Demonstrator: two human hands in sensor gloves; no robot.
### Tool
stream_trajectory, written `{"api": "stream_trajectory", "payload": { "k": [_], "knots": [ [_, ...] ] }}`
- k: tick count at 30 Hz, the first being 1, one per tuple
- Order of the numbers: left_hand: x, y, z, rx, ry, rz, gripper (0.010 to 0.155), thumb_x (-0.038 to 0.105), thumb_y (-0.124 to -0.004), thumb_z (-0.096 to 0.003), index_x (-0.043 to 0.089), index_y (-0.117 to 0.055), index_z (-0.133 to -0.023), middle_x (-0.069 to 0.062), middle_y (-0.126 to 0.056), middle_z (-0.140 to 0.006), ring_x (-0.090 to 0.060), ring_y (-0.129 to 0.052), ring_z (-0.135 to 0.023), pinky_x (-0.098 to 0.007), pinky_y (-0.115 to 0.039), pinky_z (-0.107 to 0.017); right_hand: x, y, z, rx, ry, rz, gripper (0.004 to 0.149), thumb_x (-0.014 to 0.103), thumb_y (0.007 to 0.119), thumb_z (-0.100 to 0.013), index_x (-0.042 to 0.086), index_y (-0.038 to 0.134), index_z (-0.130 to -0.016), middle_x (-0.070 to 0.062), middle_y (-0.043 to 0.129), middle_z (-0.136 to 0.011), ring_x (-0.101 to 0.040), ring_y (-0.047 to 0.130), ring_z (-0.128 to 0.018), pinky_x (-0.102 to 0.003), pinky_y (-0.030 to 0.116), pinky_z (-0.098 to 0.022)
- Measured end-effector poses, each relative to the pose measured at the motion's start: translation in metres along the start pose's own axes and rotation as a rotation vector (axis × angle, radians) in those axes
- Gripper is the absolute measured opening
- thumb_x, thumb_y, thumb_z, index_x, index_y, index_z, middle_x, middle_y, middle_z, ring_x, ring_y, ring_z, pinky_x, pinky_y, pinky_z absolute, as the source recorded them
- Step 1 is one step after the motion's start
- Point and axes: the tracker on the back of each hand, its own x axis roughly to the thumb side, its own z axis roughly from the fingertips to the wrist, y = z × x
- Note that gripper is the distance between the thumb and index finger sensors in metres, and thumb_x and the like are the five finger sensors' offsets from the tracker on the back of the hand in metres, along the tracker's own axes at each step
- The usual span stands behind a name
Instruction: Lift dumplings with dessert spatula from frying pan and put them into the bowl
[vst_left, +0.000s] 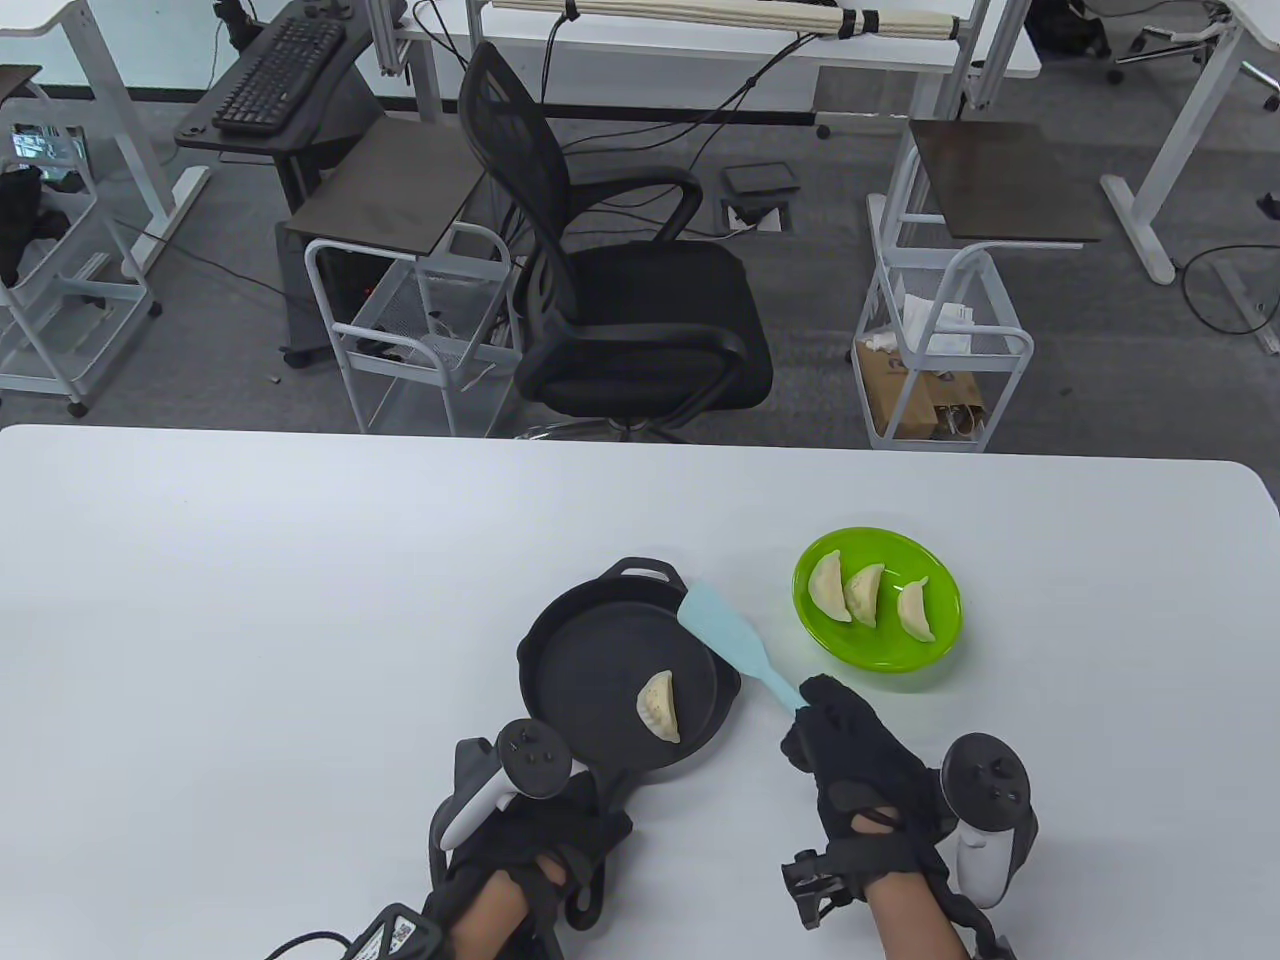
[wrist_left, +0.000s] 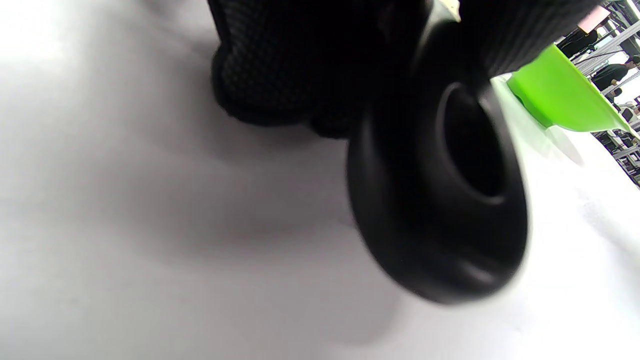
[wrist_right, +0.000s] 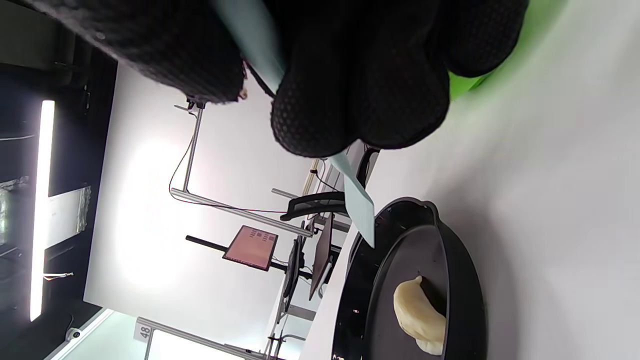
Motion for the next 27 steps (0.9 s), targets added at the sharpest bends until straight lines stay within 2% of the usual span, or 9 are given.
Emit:
{"api": "stream_trajectory", "payload": {
  "k": [7, 12, 15, 22, 27],
  "knots": [
    [0.0, 0.0, 0.0, -0.001, 0.0, 0.0, 0.078, 0.065, -0.074, -0.0462, 0.021, -0.055, -0.107, 0.008, -0.1, -0.068, -0.019, -0.094, -0.052, -0.053, -0.022, -0.08, 0.01, -0.008, 0.002, -0.063, -0.076, 0.109, 0.048, 0.041, 0.083, -0.057, 0.007, 0.078, -0.091, -0.022, 0.096, -0.058, -0.042, 0.091, -0.046, -0.063, 0.064, -0.062],
    [0.0, 0.0, 0.0, -0.001, 0.0, 0.0, 0.078, 0.065, -0.074, -0.0462, 0.021, -0.055, -0.107, 0.008, -0.1, -0.067, -0.019, -0.095, -0.052, -0.053, -0.022, -0.08, 0.013, -0.01, 0.002, -0.074, -0.101, 0.192, 0.047, 0.041, 0.083, -0.058, 0.007, 0.08, -0.089, -0.022, 0.097, -0.056, -0.042, 0.092, -0.044, -0.063, 0.065, -0.062],
    [0.0, 0.0, 0.0, -0.001, 0.0, 0.0, 0.077, 0.065, -0.074, -0.0462, 0.021, -0.055, -0.107, 0.008, -0.1, -0.068, -0.019, -0.094, -0.052, -0.053, -0.022, -0.08, 0.011, -0.01, 0.001, -0.061, -0.076, 0.179, 0.046, 0.04, 0.082, -0.058, 0.006, 0.08, -0.089, -0.022, 0.097, -0.056, -0.042, 0.092, -0.044, -0.063, 0.065, -0.062],
    [0.0, 0.0, 0.0, -0.001, 0.0, -0.001, 0.078, 0.065, -0.075, -0.0462, 0.02, -0.055, -0.107, 0.008, -0.1, -0.068, -0.019, -0.095, -0.052, -0.053, -0.022, -0.08, -0.002, -0.011, -0.007, 0.026, 0.02, 0.101, 0.045, 0.04, 0.081, -0.058, 0.007, 0.08, -0.09, -0.022, 0.096, -0.056, -0.042, 0.091, -0.044, -0.063, 0.064, -0.062],
    [0.0, 0.0, 0.0, -0.001, 0.0, -0.001, 0.078, 0.065, -0.075, -0.0462, 0.02, -0.055, -0.107, 0.008, -0.1, -0.068, -0.019, -0.095, -0.052, -0.053, -0.022, -0.08, -0.033, -0.008, -0.024, 0.193, 0.153, -0.079, 0.045, 0.039, 0.079, -0.059, 0.009, 0.077, -0.092, -0.022, 0.094, -0.061, -0.043, 0.09, -0.049, -0.064, 0.061, -0.064]
  ]
}}
